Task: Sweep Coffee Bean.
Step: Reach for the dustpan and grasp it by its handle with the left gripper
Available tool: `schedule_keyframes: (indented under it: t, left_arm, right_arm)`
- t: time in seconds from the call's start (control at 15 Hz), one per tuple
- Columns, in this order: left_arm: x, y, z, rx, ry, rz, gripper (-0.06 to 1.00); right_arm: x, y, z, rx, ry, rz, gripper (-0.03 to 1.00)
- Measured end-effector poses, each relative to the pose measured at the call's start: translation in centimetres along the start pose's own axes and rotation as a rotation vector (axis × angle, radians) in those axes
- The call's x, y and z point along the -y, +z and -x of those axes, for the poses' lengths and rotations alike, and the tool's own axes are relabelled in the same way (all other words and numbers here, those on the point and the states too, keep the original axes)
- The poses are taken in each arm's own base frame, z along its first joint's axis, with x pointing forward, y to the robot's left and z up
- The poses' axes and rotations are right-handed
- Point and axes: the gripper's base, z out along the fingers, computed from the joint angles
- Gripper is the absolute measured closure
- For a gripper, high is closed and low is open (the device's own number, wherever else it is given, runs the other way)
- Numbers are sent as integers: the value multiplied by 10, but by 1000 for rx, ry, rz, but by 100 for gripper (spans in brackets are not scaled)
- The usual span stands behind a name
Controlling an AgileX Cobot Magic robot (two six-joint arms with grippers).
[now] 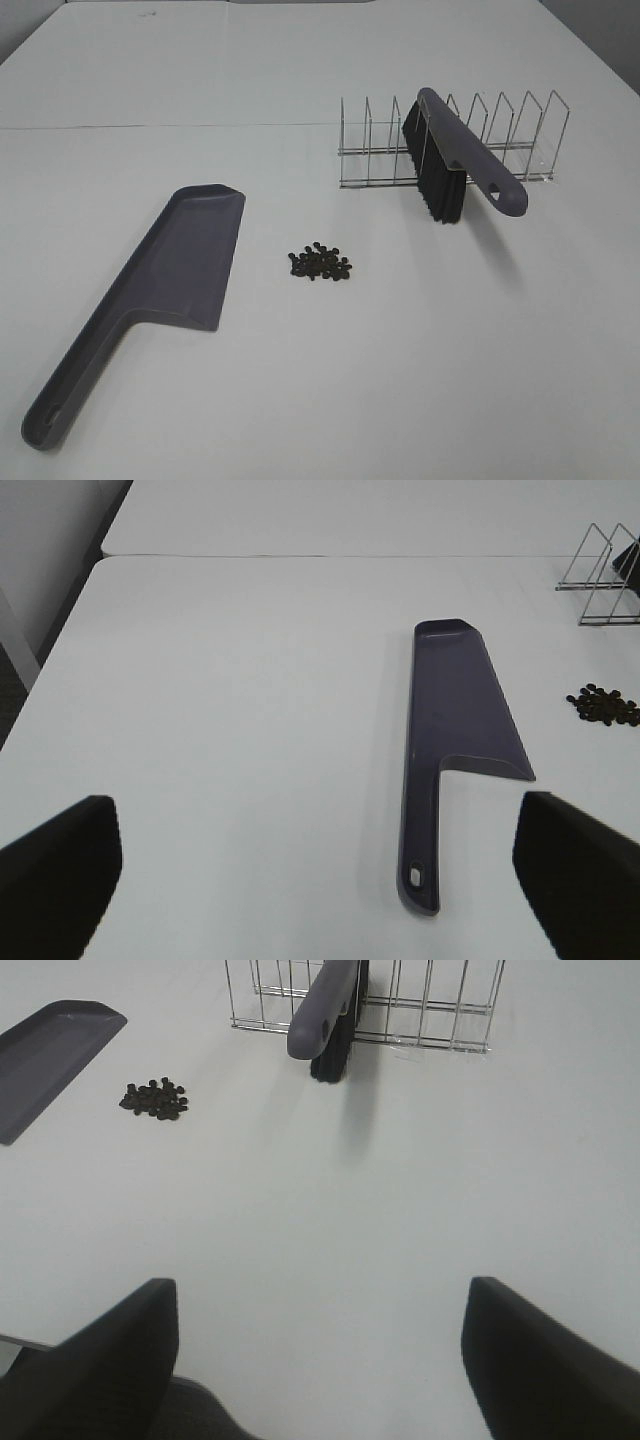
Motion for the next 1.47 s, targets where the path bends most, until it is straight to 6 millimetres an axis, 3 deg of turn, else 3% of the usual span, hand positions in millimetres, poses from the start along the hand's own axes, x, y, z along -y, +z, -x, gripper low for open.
schedule_keyframes:
  t: [1.07, 1.27, 1.47]
  left_arm:
    - [0, 0, 0, 0, 0, 0, -5]
    - [0, 6, 10, -141, -3, 5, -5]
    - [1, 37, 42, -415, -9, 14, -5]
  right_arm:
    - [0, 0, 0, 0, 0, 0, 27]
    - [0, 0, 0, 0, 0, 0, 27]
    - [0, 0, 0, 0, 0, 0, 27]
